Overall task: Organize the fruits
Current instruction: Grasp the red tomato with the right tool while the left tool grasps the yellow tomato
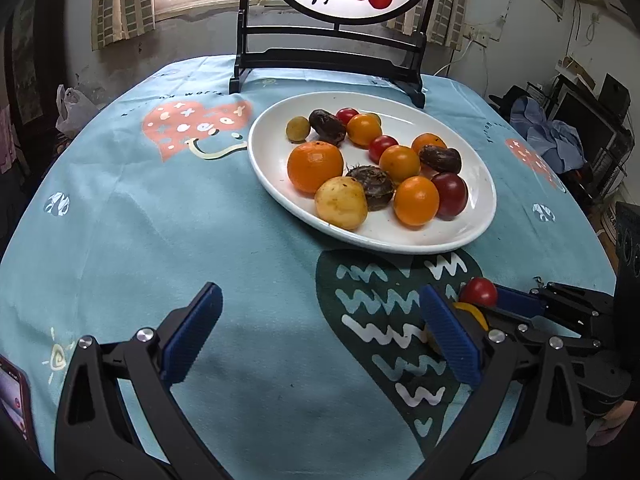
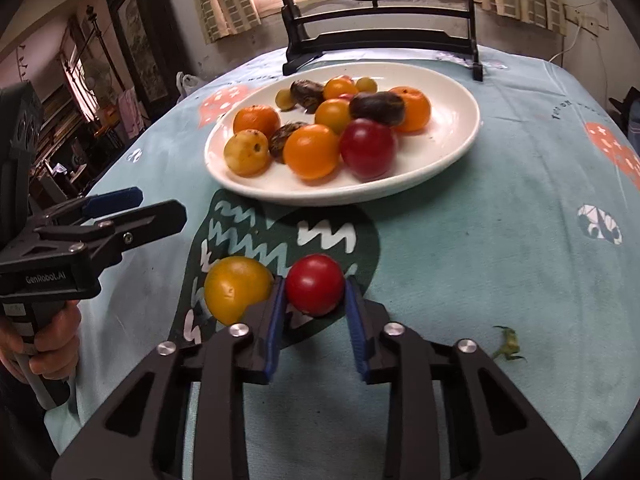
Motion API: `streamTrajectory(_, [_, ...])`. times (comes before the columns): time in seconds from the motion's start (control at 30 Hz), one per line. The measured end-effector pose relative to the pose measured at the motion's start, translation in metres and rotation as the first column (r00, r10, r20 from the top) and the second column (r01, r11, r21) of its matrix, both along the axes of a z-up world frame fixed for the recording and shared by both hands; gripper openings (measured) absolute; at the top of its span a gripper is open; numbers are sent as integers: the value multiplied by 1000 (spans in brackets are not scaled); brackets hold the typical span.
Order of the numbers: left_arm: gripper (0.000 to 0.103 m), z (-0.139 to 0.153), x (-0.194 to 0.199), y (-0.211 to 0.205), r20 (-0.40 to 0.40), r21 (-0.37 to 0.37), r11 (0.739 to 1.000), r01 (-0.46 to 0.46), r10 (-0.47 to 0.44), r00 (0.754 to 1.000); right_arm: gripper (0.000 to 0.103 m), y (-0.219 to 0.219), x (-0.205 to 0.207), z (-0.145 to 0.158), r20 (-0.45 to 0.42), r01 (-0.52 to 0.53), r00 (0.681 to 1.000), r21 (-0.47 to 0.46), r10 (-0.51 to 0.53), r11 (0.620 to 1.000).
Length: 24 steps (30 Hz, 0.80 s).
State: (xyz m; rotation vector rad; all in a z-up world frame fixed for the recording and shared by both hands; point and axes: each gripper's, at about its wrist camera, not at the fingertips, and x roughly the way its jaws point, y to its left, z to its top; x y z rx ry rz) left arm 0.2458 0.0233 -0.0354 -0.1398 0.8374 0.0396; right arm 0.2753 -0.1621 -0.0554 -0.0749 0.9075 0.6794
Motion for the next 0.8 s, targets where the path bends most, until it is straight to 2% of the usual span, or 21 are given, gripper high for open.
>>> streamTrajectory(0.1, [101, 0, -1, -3, 6, 0, 1000, 17, -17, 1000, 28, -13, 3, 9, 13, 47, 999, 55, -48, 997])
streamTrajectory(0.2, [101, 1, -3, -15, 20, -18, 995, 100, -100, 995, 28, -31, 5, 19, 24, 109, 993, 108, -112, 988])
streamTrajectory(0.3, [99, 1, -11, -40, 43, 4, 970, 241, -241, 970, 28, -41, 7, 21, 8, 147, 989, 133, -150, 980])
streamTrajectory(0.37, [96, 1, -18, -59, 55, 46, 943, 329, -332, 942, 28, -44, 8, 21, -9, 153, 988, 148, -154, 977])
streamTrajectory(0.47, [86, -6, -22, -82, 40, 133, 911, 391, -399, 916, 28, -43, 5, 24, -2, 147, 989, 152, -148, 977])
streamTrajectory(0.53, [72, -13, -18, -87, 3, 139, 904, 404, -408, 913, 29, -42, 5, 27, 9, 140, 990, 154, -144, 978])
streamTrajectory(0.63, [59, -23, -9, -90, -51, 123, 905, 406, -403, 914, 29, -42, 4, 29, 16, 139, 990, 162, -143, 977])
streamTrajectory(0.67, [57, -25, -8, -91, -57, 116, 905, 410, -406, 912, 28, -43, 4, 29, 17, 141, 989, 163, -145, 977])
streamTrajectory(0.73, [44, -26, -9, -94, -60, 112, 899, 424, -420, 906, 28, -44, 4, 30, 20, 144, 989, 164, -149, 976])
streamTrajectory(0.8, [43, -27, -12, -98, -60, 135, 894, 428, -424, 904, 28, -44, 4, 30, 26, 148, 988, 163, -155, 975])
